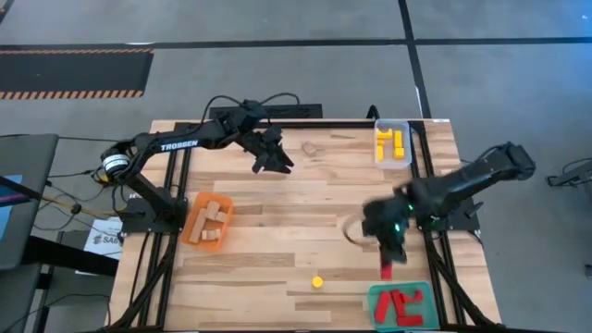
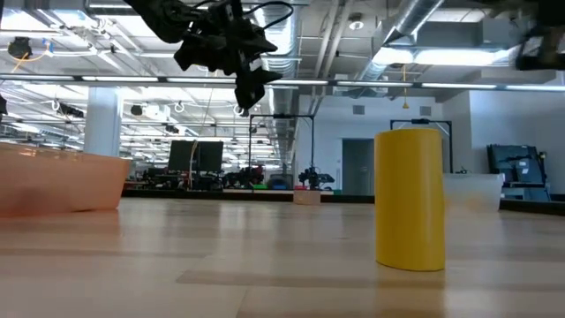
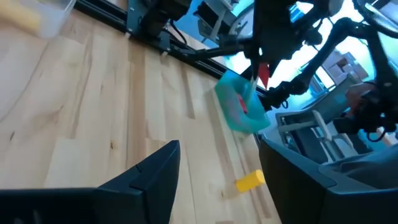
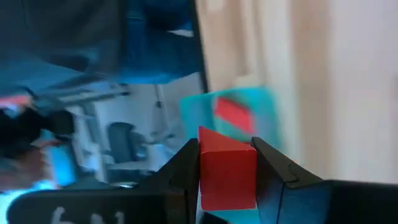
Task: Sort & place blocks by color
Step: Put the red block into the green bin
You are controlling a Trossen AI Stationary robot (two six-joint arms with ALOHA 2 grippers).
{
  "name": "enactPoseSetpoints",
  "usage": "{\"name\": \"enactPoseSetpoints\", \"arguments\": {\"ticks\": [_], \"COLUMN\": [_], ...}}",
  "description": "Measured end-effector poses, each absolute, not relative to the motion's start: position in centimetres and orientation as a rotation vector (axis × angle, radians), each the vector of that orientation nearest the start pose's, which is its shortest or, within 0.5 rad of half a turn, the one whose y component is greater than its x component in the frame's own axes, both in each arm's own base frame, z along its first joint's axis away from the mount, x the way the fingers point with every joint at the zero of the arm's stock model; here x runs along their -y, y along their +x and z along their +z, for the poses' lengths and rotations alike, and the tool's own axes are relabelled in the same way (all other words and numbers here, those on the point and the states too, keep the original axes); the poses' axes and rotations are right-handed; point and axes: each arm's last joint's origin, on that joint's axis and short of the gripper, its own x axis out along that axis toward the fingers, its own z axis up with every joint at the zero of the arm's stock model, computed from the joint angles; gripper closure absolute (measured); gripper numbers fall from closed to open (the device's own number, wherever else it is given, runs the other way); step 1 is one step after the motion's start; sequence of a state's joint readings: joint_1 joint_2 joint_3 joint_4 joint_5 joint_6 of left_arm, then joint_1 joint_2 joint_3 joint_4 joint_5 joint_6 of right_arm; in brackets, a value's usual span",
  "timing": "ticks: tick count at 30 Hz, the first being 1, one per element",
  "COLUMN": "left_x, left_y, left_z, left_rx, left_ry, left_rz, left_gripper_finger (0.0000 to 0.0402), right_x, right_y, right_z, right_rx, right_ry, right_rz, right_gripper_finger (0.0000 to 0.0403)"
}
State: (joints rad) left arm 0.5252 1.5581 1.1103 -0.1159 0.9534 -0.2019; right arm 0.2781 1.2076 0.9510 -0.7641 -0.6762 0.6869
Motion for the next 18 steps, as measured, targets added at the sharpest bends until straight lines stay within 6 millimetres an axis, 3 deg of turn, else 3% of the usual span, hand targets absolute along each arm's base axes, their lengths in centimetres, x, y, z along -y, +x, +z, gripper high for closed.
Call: {"name": "enactPoseSetpoints", "arguments": {"ticks": [7,18], "left_x": [-14.1,-13.9], "left_y": [30.5,30.6], "left_z": [27.0,27.0], "left_rx": [-0.466,-0.471], "left_ry": [-0.553,-0.544], "left_rz": [-0.388,-0.361], "left_gripper_finger": [0.0202,0.0203], "right_x": [-13.1,-16.7], "right_y": [18.6,16.8], "right_z": [22.7,18.9], "right_rx": [-1.272,-1.456], "right_ry": [1.036,1.083], "right_rz": [0.356,0.154], "right_gripper_finger": [0.0279,0.0272]}}
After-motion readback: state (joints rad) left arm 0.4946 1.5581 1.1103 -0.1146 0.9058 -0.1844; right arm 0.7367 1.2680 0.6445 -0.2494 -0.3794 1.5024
